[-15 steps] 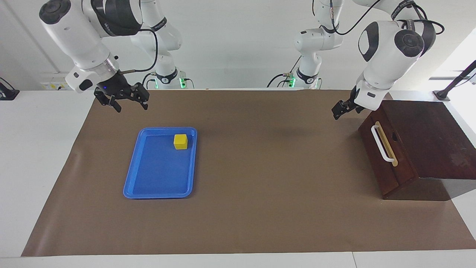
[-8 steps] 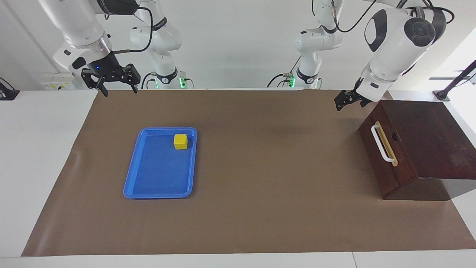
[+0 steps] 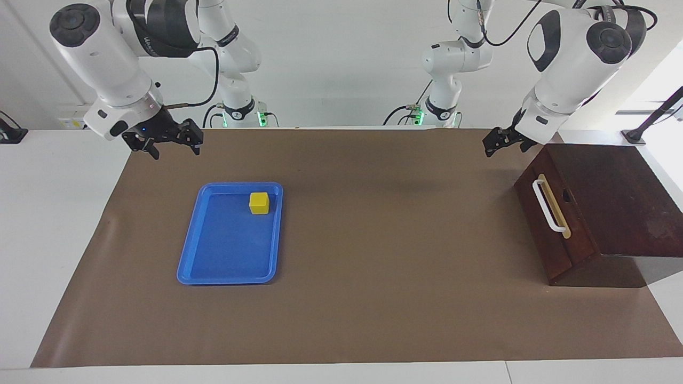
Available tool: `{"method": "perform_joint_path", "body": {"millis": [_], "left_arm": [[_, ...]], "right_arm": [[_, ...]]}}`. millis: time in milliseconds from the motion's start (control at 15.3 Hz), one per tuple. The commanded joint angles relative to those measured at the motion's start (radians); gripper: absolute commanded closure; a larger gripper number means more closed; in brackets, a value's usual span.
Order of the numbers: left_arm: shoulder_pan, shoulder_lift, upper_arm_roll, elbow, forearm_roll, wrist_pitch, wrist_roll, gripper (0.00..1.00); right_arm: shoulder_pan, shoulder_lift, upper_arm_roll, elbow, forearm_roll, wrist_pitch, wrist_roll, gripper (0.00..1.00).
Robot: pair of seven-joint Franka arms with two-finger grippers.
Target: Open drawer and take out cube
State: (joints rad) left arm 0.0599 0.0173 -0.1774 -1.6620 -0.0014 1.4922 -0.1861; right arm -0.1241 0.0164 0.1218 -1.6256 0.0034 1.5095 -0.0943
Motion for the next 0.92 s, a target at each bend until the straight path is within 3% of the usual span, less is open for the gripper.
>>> {"method": "perform_joint_path", "body": {"millis": [0, 197, 328, 852], "left_arm": [[-0.017, 0.009, 0.026, 0.019, -0.012, 0.052, 0.013, 0.00], [-0.017, 0.010, 0.010, 0.019, -0.015, 0.152, 0.013, 0.00], [-0.019, 0.010, 0.010, 0.019, -0.015, 0.149, 0.013, 0.00], [-0.008, -0.017, 0.019, 0.004, -0.014, 0.142, 0.002, 0.00]], "right_arm": [[0.003, -0.042, 0.006, 0.003, -0.037, -0.020, 0.031, 0.00], [0.014, -0.061, -0.008, -0.014, -0.036, -0.023, 0.031, 0.00], [0.067, -0.061, -0.063, -0.014, -0.034, -0.025, 0.033, 0.00], [0.041, -0.061, -0.057, -0.013, -0.029, -0.025, 0.028, 0.00]]}}
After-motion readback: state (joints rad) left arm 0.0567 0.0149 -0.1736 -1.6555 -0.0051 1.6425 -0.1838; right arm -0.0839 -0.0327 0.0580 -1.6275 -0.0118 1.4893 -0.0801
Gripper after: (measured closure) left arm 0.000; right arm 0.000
